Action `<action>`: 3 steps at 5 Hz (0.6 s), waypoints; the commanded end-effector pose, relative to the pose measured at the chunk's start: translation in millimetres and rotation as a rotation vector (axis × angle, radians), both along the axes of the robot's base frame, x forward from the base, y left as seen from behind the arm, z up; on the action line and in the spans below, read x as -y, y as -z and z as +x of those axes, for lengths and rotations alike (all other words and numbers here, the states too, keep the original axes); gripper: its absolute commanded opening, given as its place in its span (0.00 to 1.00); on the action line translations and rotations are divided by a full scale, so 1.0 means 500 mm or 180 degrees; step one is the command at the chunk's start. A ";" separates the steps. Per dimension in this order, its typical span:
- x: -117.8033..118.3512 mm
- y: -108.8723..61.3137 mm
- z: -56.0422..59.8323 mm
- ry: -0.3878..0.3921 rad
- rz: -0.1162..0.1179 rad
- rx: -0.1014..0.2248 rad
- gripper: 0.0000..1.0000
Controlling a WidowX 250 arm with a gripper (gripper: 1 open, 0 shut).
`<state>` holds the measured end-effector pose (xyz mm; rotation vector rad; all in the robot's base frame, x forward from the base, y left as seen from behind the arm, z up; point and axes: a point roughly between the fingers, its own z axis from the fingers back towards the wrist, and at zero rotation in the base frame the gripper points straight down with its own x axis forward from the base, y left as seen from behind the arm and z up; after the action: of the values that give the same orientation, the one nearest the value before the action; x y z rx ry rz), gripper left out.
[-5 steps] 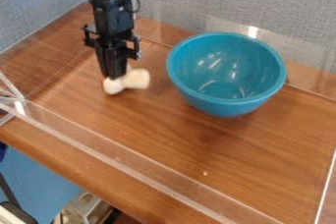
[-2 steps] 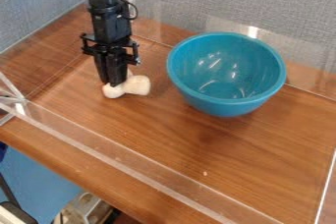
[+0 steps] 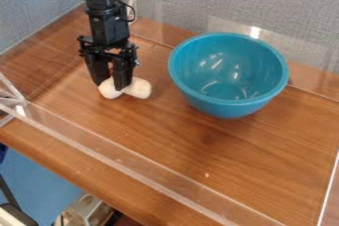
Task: Remove the mushroom from inside the blue bowl and put it on the table
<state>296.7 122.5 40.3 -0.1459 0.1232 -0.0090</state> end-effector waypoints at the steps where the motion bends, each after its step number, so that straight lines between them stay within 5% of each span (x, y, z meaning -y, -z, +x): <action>1: -0.020 0.007 0.006 -0.0164 0.0076 0.0077 1.00; 3: -0.030 0.040 0.018 -0.0269 0.0122 0.0046 1.00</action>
<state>303.1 130.1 30.8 -0.1251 0.1198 0.0490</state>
